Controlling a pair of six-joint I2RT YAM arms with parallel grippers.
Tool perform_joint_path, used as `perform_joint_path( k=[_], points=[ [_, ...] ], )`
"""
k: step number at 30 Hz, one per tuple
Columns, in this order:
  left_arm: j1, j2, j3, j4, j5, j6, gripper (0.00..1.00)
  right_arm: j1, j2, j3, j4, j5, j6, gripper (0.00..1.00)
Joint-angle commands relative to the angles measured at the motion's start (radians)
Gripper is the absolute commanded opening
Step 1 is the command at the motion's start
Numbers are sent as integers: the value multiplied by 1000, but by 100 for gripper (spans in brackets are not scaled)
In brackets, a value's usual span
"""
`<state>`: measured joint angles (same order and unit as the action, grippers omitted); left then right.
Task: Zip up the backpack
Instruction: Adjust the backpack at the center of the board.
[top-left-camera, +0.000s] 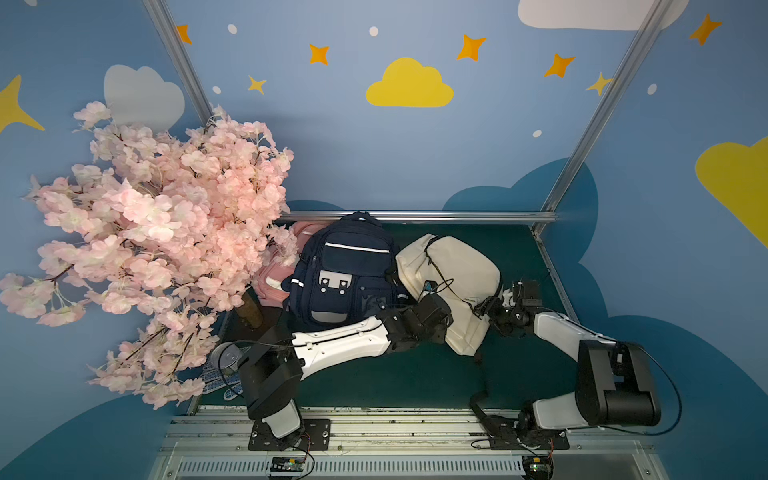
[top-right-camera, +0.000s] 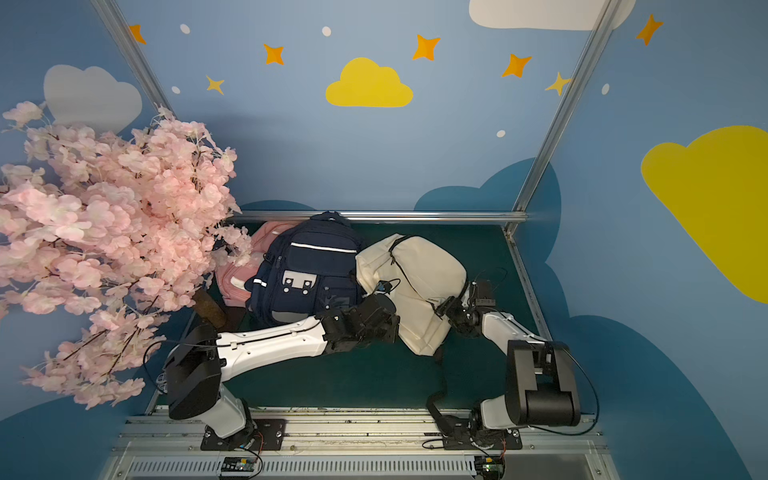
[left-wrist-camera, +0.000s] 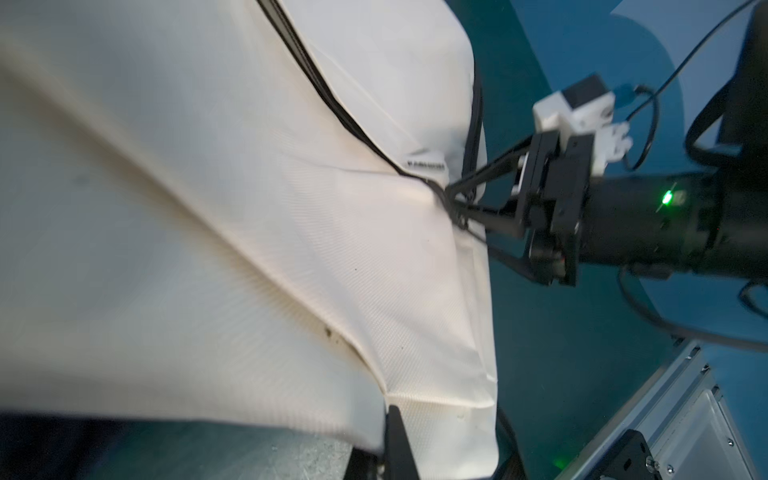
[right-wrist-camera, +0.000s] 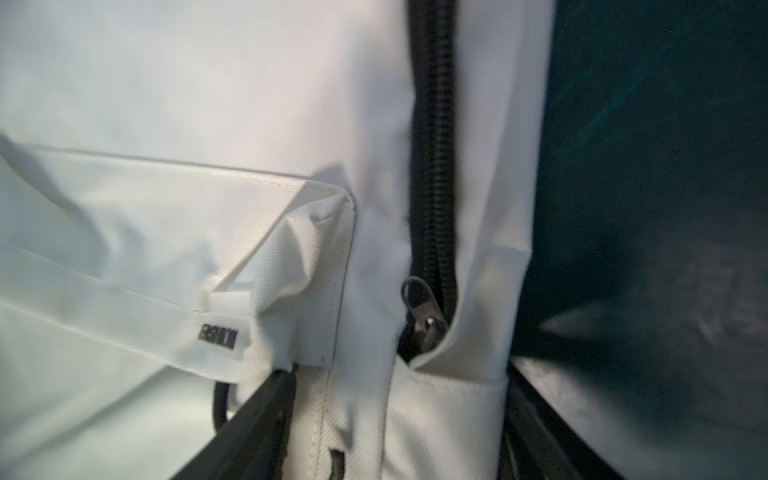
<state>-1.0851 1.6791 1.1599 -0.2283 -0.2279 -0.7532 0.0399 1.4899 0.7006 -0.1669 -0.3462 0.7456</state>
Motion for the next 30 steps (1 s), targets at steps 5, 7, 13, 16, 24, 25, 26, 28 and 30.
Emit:
perform_joint_path(
  k=[5,7,13,16,24,25,26,28,30],
  points=[
    [-67,17,-23,28,192,-44,44,-15,76,138,-4,22,-51,70],
    [-50,-66,-43,-44,113,-19,58,-13,24,143,-65,74,-76,72],
    [162,-234,-64,-188,30,129,78,-5,-130,127,-211,189,-165,74],
    [315,-223,-60,-189,79,201,85,14,-171,103,-256,161,-188,75],
    [522,77,102,-215,283,295,85,112,-241,-24,-219,98,-141,74],
    [521,108,123,-222,289,298,84,128,-234,-49,-207,94,-136,74],
    [522,128,135,-223,298,299,83,137,-224,-57,-196,86,-133,74],
    [522,159,143,-215,325,298,79,146,-192,-63,-174,64,-131,73],
    [521,175,143,-204,349,287,71,146,-147,-63,-143,41,-133,72]
  ],
)
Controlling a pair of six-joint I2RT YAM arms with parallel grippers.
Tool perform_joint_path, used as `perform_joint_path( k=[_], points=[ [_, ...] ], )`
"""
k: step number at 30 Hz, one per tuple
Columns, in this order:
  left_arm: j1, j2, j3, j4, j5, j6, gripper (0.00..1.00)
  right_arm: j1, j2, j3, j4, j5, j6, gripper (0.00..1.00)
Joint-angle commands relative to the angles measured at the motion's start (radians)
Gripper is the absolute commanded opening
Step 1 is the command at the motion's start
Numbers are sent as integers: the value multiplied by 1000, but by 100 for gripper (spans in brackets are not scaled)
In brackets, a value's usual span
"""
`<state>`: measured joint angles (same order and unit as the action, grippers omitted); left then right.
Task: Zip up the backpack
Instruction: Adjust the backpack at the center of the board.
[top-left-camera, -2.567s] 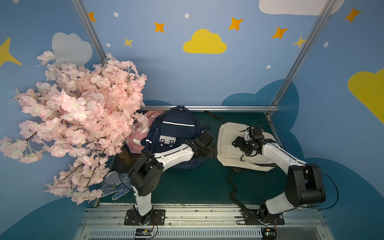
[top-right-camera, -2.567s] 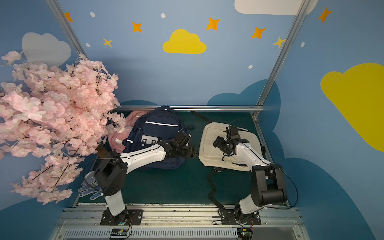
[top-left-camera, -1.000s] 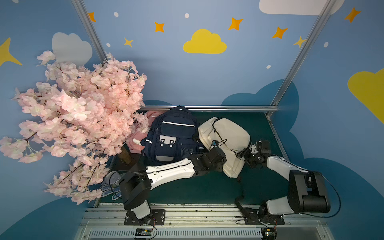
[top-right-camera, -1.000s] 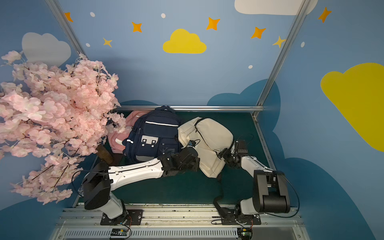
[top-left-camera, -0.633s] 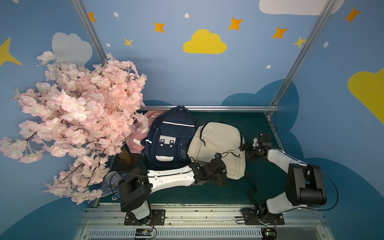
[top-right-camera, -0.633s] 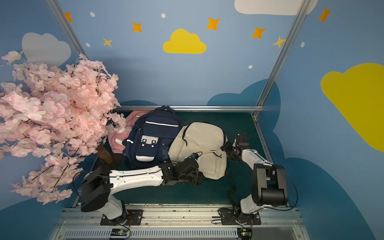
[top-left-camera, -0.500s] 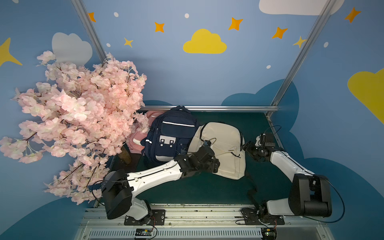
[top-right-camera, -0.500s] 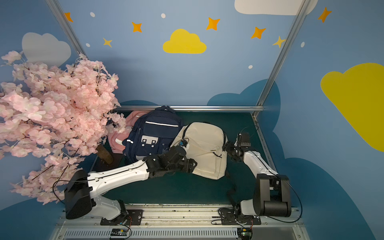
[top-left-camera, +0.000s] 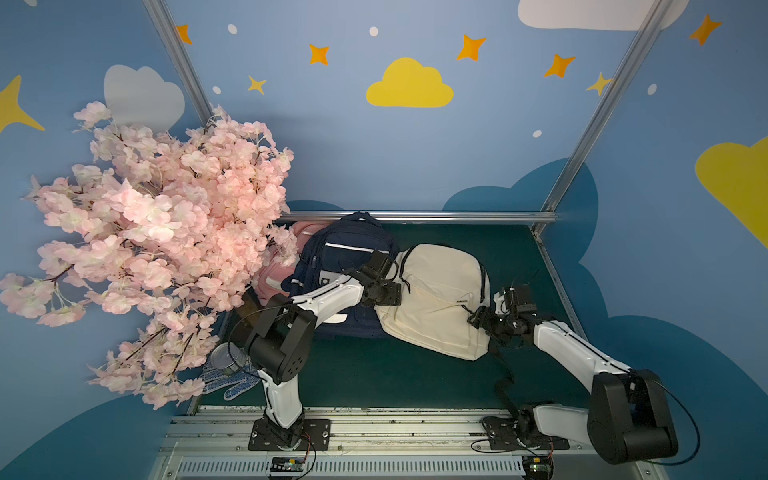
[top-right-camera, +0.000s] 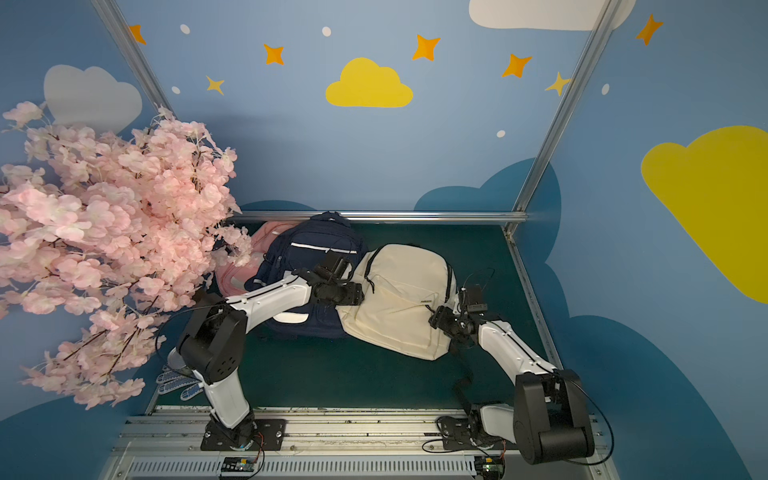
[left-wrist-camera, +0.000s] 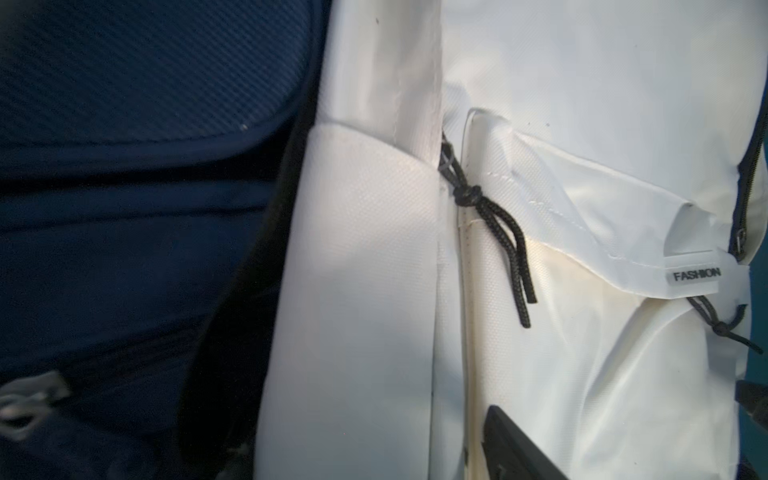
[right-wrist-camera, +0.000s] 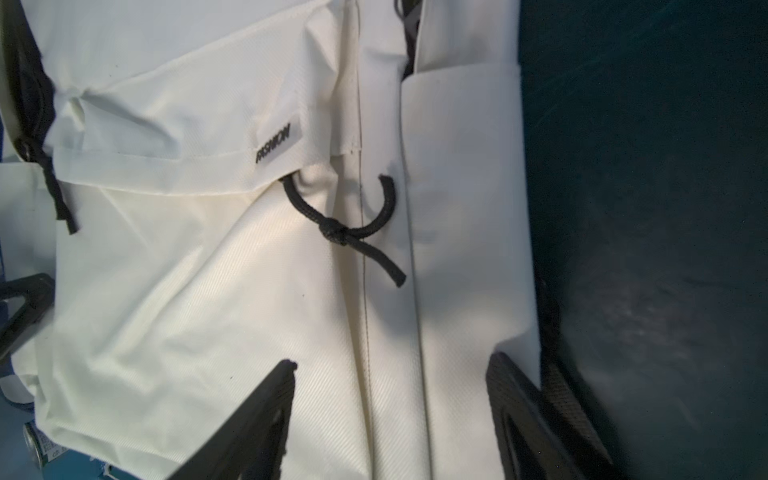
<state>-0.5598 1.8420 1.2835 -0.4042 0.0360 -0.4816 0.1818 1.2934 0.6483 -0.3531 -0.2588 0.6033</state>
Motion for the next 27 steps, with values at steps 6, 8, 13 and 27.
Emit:
perform_joint_path(
  k=[6,8,13,27],
  points=[
    [-66,-46,-31,-17,74,-8,38,-50,161,55,81,-65,-7,52],
    [-113,-86,-55,-16,40,-14,29,-73,177,68,89,-60,-5,51],
    [-247,-201,-156,6,-75,-93,15,-111,202,110,88,-33,-11,51],
    [-246,-565,-513,-69,-362,-317,51,-157,99,101,37,-10,-55,63]
  ],
)
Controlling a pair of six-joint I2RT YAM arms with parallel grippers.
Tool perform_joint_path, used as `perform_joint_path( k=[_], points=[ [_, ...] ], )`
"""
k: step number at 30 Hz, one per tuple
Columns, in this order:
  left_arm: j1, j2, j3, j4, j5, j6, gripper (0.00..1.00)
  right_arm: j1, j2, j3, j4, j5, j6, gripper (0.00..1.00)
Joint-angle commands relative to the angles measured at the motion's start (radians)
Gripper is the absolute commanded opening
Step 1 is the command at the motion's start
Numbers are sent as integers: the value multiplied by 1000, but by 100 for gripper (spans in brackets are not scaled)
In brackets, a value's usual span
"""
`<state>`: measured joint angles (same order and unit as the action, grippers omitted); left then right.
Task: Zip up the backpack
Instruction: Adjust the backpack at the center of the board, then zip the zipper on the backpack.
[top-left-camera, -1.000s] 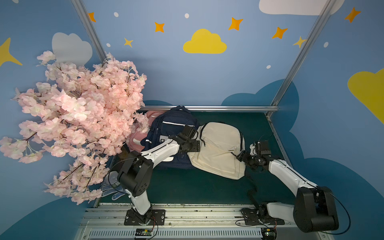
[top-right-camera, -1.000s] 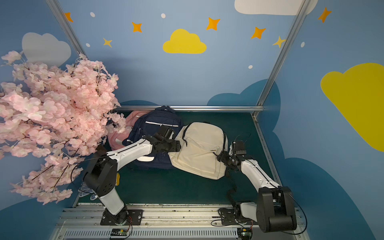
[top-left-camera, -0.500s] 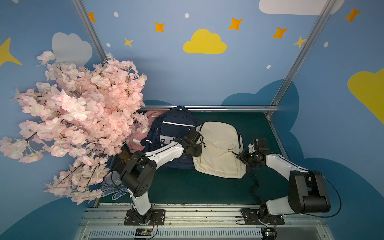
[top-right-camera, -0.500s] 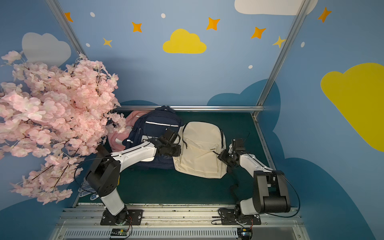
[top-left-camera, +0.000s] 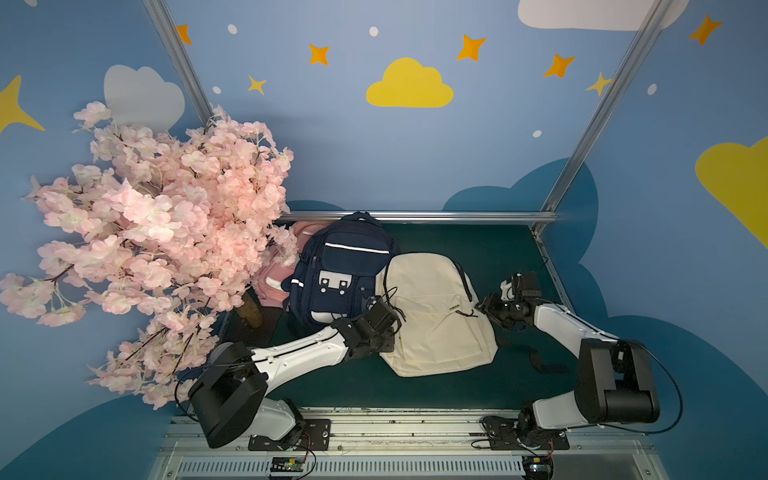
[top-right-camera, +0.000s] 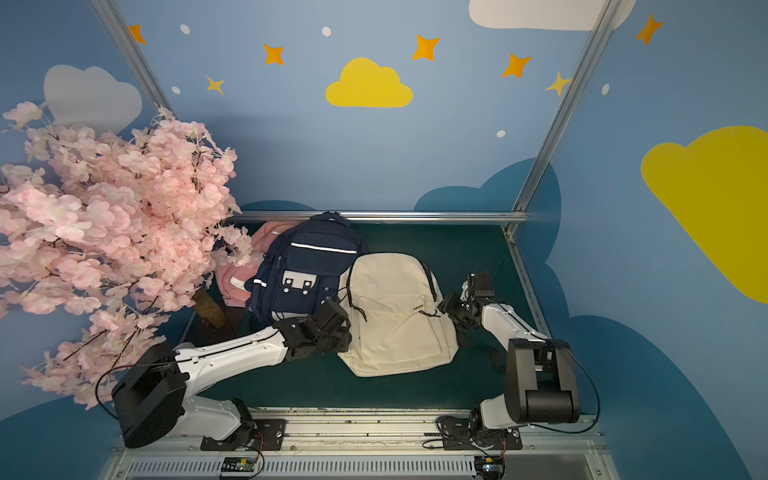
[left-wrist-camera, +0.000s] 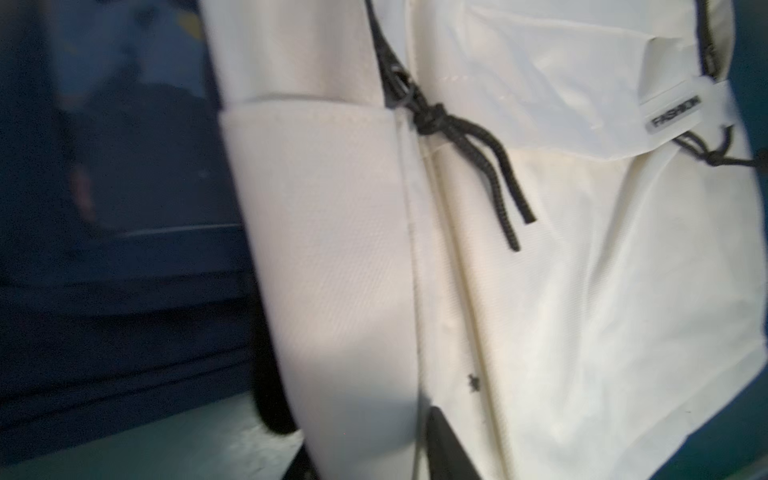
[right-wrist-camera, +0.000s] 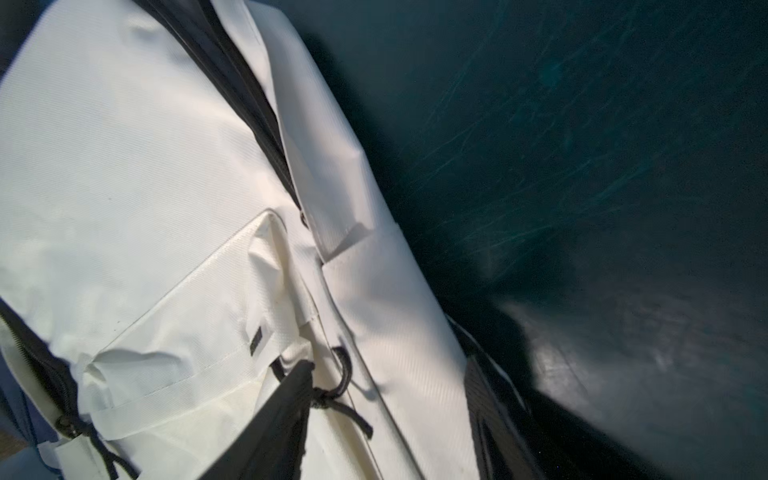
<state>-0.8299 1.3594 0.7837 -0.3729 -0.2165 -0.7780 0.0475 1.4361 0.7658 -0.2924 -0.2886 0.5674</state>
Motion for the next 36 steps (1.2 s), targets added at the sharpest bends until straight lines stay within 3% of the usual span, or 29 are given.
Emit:
perform_joint_path(
  k=[1,7,18,26,29,32,36],
  points=[
    [25,-112,-20,-103,-126,-7,55,-29,-46,-17,-23,24,-16,63],
    [15,-194,44,-54,-83,63,63,-35,42,32,25,-43,-8,63],
    [-28,131,131,116,117,50,64,11,226,54,170,-263,6,65],
    [15,239,111,89,122,42,49,31,232,28,267,-366,58,16],
    [20,228,109,73,113,48,48,43,182,20,280,-405,66,3],
    [14,176,125,29,75,58,53,71,101,14,258,-398,59,0],
    [-22,56,163,-32,-20,54,70,133,-37,11,206,-339,25,0]
  ],
)
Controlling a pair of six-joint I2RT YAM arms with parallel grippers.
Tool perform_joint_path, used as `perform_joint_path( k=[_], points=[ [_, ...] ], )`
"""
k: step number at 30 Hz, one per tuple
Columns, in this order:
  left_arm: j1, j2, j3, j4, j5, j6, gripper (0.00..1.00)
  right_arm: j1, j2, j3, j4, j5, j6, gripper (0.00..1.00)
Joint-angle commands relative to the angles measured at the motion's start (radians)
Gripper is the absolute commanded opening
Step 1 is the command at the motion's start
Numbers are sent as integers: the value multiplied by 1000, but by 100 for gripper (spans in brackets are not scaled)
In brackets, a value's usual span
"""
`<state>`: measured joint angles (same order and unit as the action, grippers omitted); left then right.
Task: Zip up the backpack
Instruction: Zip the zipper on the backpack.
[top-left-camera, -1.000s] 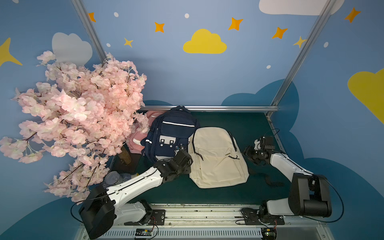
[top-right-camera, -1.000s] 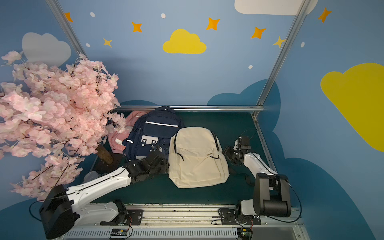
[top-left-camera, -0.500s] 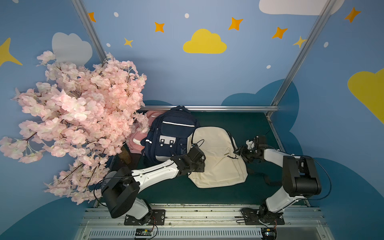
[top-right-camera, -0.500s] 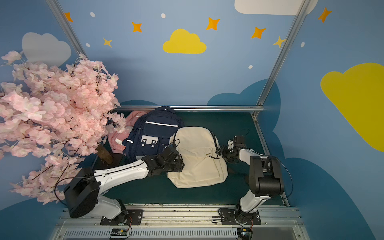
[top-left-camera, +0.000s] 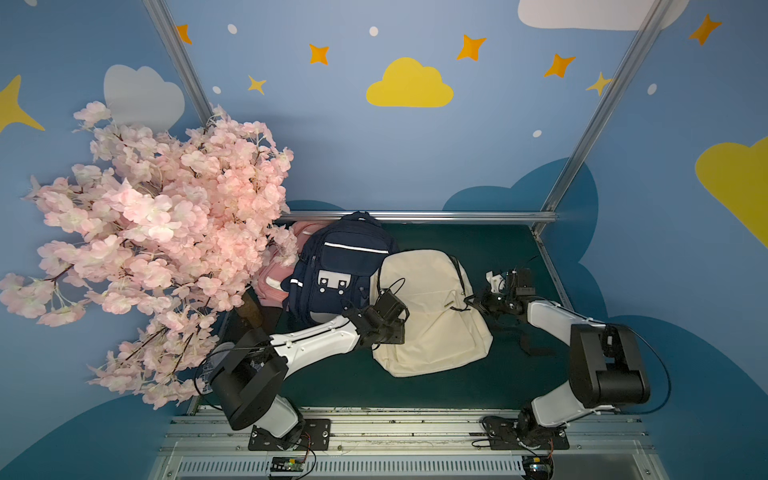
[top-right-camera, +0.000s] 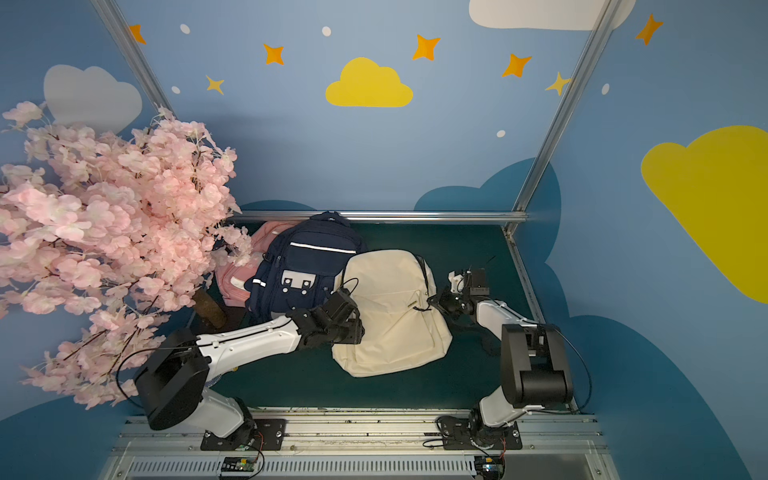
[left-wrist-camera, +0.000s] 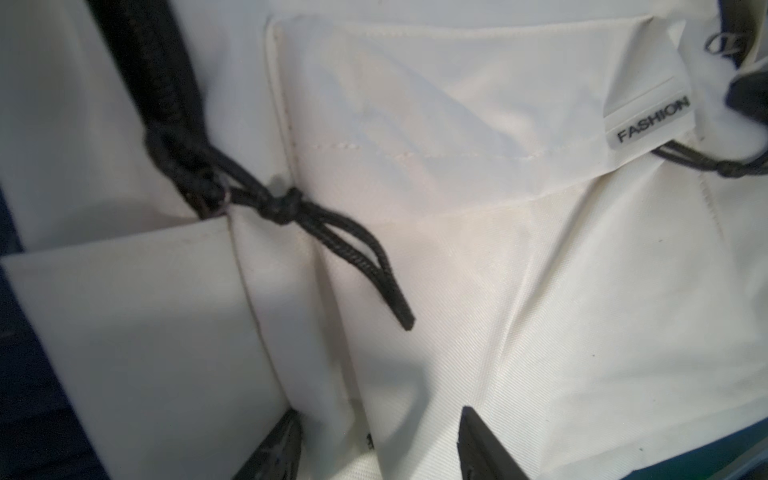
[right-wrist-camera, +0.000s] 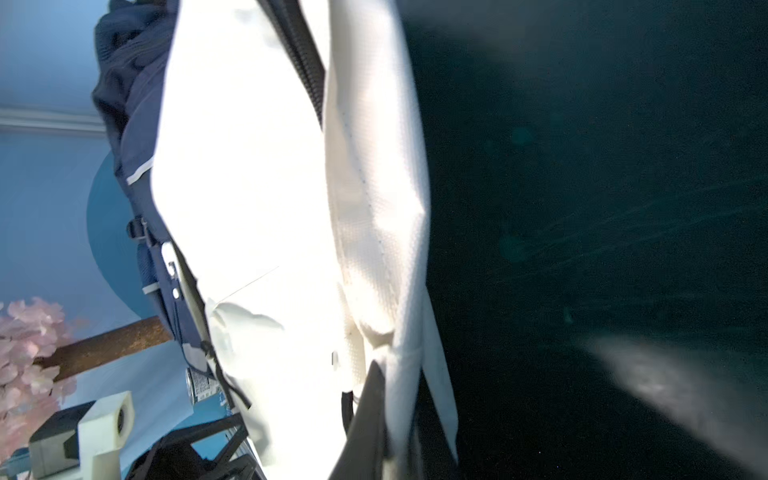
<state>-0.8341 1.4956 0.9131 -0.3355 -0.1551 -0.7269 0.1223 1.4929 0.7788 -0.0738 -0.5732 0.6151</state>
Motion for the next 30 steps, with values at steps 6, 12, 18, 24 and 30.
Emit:
perform_joint_path(
  k=[6,12,18,24,30],
  points=[
    [-58,-185,73,2,-34,-49,76,173,-317,-16,-55,98,-89,0],
    [-92,-176,86,194,81,-134,77,275,-446,-24,-58,208,-136,0],
    [-118,-140,87,326,129,-170,76,346,-519,-45,-50,302,-163,0],
    [-132,-87,113,337,147,-198,73,394,-544,-54,-47,351,-178,0],
    [-137,-14,143,320,168,-244,57,426,-546,-53,-37,374,-190,0]
  ],
)
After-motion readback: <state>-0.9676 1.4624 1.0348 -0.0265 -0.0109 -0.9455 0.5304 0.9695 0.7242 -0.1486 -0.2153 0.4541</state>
